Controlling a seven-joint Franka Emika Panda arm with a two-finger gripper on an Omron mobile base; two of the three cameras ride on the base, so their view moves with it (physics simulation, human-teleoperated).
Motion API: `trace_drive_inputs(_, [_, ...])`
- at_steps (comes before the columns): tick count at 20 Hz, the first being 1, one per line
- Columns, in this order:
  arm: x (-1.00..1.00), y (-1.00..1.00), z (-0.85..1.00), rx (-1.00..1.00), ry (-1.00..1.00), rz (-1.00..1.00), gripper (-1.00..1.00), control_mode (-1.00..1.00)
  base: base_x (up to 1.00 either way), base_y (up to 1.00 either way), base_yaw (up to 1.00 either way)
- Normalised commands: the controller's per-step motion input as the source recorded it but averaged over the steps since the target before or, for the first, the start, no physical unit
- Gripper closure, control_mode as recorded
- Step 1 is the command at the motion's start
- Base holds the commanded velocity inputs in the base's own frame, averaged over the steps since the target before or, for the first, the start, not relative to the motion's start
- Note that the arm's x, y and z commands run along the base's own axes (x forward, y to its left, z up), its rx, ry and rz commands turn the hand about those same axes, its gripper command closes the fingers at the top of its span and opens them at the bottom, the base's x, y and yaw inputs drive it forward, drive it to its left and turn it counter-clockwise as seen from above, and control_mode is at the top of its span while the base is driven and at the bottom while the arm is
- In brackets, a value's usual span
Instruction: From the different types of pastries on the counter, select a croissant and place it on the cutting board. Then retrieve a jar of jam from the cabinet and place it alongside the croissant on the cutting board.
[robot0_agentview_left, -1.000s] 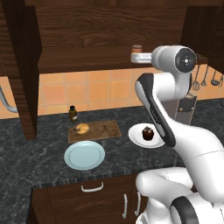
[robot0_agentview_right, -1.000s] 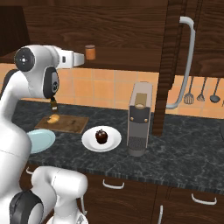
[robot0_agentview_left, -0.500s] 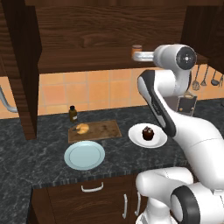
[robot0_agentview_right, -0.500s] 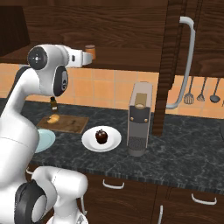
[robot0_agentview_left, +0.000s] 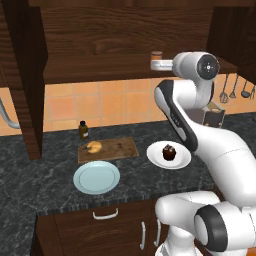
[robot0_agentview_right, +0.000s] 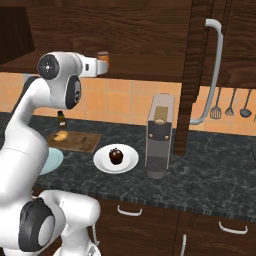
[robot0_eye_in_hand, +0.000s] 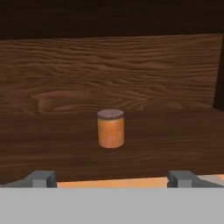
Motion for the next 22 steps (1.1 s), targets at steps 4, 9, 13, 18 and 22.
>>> trace_drive_inputs(4, [0.19,0.00,-0.19,0.00,0.00,0.00,-1.00,-1.00,0.00,0.00,0.00])
trace_drive_inputs(9, [0.25,0.00,-0.04,0.00,0.00,0.00,-1.00,-1.00,0.00,0.00,0.00])
trace_drive_inputs(13, [0.34,-0.06,0.00,0.00,0.00,0.00,-1.00,-1.00,0.00,0.00,0.00])
trace_drive_inputs(18, [0.28,-0.06,0.00,0.00,0.00,0.00,-1.00,-1.00,0.00,0.00,0.00])
trace_drive_inputs(22, [0.05,0.00,0.00,0.00,0.00,0.00,-1.00,-1.00,0.00,0.00,0.00])
